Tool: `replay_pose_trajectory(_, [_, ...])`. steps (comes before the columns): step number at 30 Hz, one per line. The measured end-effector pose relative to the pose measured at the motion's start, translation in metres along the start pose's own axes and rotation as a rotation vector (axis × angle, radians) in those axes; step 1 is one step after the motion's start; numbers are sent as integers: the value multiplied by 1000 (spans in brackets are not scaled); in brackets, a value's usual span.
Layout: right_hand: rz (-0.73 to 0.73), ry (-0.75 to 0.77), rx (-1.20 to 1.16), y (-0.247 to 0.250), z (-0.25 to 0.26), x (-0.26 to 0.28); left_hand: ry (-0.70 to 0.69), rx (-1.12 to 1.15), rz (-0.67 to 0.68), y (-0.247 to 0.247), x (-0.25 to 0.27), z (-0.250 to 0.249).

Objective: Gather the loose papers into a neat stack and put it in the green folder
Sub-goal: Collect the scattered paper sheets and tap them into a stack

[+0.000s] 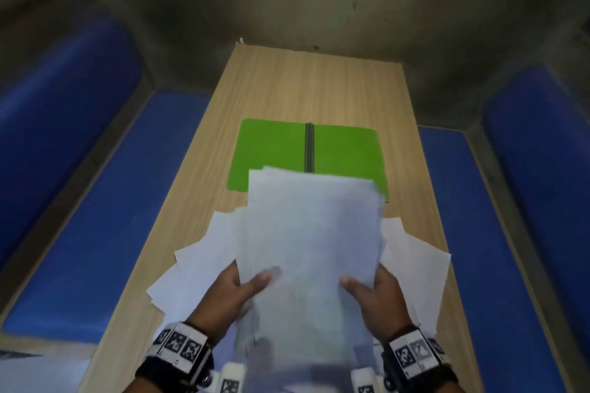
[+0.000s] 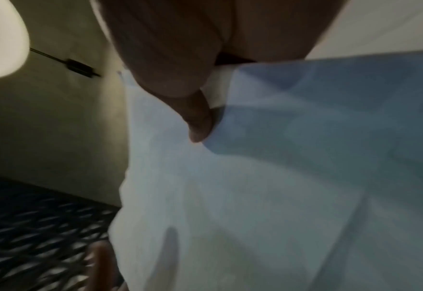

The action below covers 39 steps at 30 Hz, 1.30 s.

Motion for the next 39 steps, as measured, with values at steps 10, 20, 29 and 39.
replay_pose_trajectory(10, [-42,33,-58,-12,15,-14,-121,-128,-125,17,-21,-9])
replay_pose_trajectory(20, [-74,121,-126,-13,20,-6,-242,-130,-156,1,-17,-22])
replay_pose_trajectory(29, [-198,303,-317,0,41,1,-630,-126,-428,7,-4,-66])
replay_pose_trajectory(39, [-174,274,-252,-3,33,-16,-478,-72,-285,8,-16,-37])
Point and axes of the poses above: each hand's wrist, its own x-axis away from the middle knuckle, its own y-axis out of the back of the hand, z = x × y, the point moved 6 cm from there along -x, towards the middle knuckle, and after that the axes turned 3 degrees about z, right-handed, at the moved point
